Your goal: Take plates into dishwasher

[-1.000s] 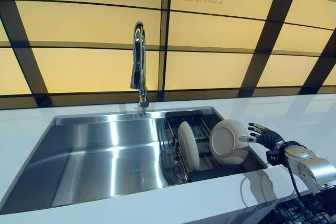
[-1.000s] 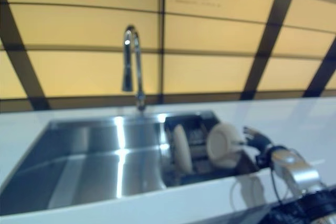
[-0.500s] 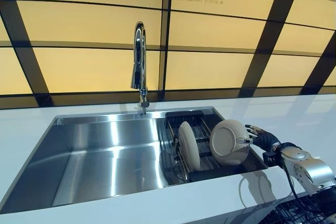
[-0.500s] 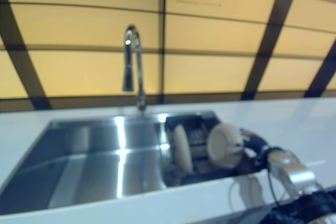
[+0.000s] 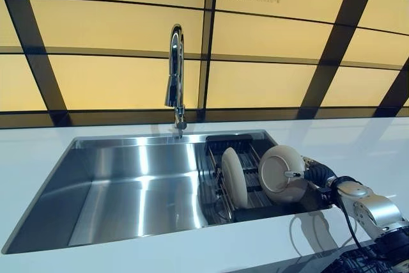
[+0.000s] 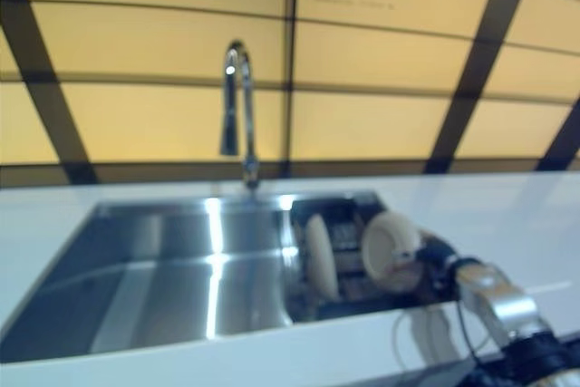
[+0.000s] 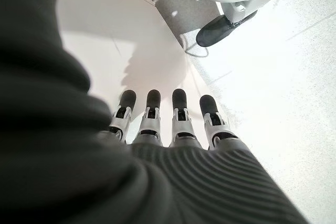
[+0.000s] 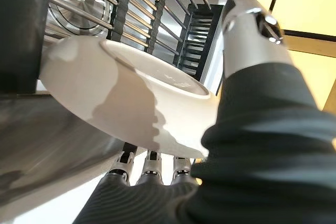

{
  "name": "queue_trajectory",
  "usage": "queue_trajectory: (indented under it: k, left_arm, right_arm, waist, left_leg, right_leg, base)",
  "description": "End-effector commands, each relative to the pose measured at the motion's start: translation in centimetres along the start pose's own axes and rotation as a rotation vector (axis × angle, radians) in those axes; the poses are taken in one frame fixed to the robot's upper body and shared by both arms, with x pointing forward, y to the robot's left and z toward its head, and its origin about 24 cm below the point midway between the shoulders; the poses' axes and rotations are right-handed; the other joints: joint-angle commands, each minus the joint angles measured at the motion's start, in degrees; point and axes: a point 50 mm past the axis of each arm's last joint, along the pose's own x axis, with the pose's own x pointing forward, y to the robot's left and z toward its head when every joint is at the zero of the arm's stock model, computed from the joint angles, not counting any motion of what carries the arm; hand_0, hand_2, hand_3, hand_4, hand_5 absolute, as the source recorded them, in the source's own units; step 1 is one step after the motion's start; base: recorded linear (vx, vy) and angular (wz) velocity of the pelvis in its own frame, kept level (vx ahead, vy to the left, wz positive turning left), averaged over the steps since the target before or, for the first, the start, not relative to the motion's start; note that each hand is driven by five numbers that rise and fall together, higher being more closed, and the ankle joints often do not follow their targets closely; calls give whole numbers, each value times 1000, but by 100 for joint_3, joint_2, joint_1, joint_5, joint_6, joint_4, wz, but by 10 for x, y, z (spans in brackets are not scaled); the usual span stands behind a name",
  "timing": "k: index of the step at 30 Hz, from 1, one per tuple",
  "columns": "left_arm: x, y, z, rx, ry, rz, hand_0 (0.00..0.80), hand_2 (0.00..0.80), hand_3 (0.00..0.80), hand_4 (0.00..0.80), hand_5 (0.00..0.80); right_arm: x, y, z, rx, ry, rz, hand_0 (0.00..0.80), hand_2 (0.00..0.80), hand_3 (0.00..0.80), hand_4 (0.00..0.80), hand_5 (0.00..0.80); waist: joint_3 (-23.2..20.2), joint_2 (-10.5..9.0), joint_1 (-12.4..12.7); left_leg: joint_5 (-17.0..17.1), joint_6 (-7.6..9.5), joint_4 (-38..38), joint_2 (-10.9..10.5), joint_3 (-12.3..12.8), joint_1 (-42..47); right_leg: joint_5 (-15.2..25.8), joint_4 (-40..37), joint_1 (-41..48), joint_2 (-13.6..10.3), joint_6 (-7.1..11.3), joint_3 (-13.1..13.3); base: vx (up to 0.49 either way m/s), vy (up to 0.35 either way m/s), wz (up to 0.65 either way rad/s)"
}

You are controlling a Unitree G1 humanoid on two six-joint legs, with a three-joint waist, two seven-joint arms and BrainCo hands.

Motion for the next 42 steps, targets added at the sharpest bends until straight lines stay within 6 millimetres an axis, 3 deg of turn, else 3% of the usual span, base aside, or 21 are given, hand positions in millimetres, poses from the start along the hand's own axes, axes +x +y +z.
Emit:
queue_trajectory:
  k: [1, 7, 8, 12, 20, 33, 42]
  left_arm:
    - [3, 23, 20, 27, -53, 51, 0, 0, 0, 0, 0]
    - [3, 23, 20, 23, -54, 51, 0, 0, 0, 0, 0]
    - [3, 22, 20, 21, -55, 52, 0, 0, 0, 0, 0]
    - [3, 22, 20, 19, -57, 53, 0, 0, 0, 0, 0]
    - [3, 24, 20, 18, -55, 57, 0, 0, 0, 0, 0]
    - [2, 24, 20, 19, -60, 55, 0, 0, 0, 0, 0]
    - [2, 23, 22, 20, -63, 54, 0, 0, 0, 0, 0]
  right_arm:
    - [5, 1, 32, 13, -112, 3, 0, 0, 0, 0, 0]
    - [6, 1, 30, 6, -100, 2, 0, 0, 0, 0, 0]
    - [6, 2, 29, 4, -99, 0, 41, 41, 41, 41, 41]
    - [7, 1, 29, 1, -96, -9, 392, 392, 392, 392, 392]
    - [7, -2, 26, 6, -89, -25, 800, 800, 800, 800, 800]
    - [6, -5, 27, -14, -96, -38, 800, 800, 800, 800, 800]
    - [2, -9, 43, -31, -184, -90, 800, 800, 800, 800, 800]
  waist:
    - [49, -158, 119]
    - [59, -161, 134]
    - [63, -160, 136]
    - [64, -161, 143]
    - [77, -164, 163]
    - [99, -154, 179]
    - [116, -152, 183]
  left_leg:
    - [-305, 190, 19, -247, 207, -43]
    - [-301, 196, 19, -249, 203, -38]
    - [-299, 196, 19, -246, 201, -36]
    - [-300, 200, 19, -249, 184, -41]
    - [-309, 208, 19, -245, 146, -46]
    - [-306, 214, 19, -242, 137, -50]
    - [-309, 215, 19, -242, 127, -57]
  right_leg:
    - [-529, 110, 449, -46, 376, -99]
    - [-541, 129, 456, -48, 372, -108]
    - [-548, 138, 457, -49, 369, -106]
    - [-556, 148, 460, -52, 370, -97]
    - [-586, 195, 454, -69, 376, -103]
    - [-594, 228, 443, -84, 383, -114]
    - [-579, 207, 444, -86, 388, -111]
  base:
    - [0, 0, 0]
    - [0, 0, 0]
    - [0, 0, 0]
    - [0, 0, 0]
    - [3, -1, 3]
    - [0, 0, 0]
    - [0, 0, 0]
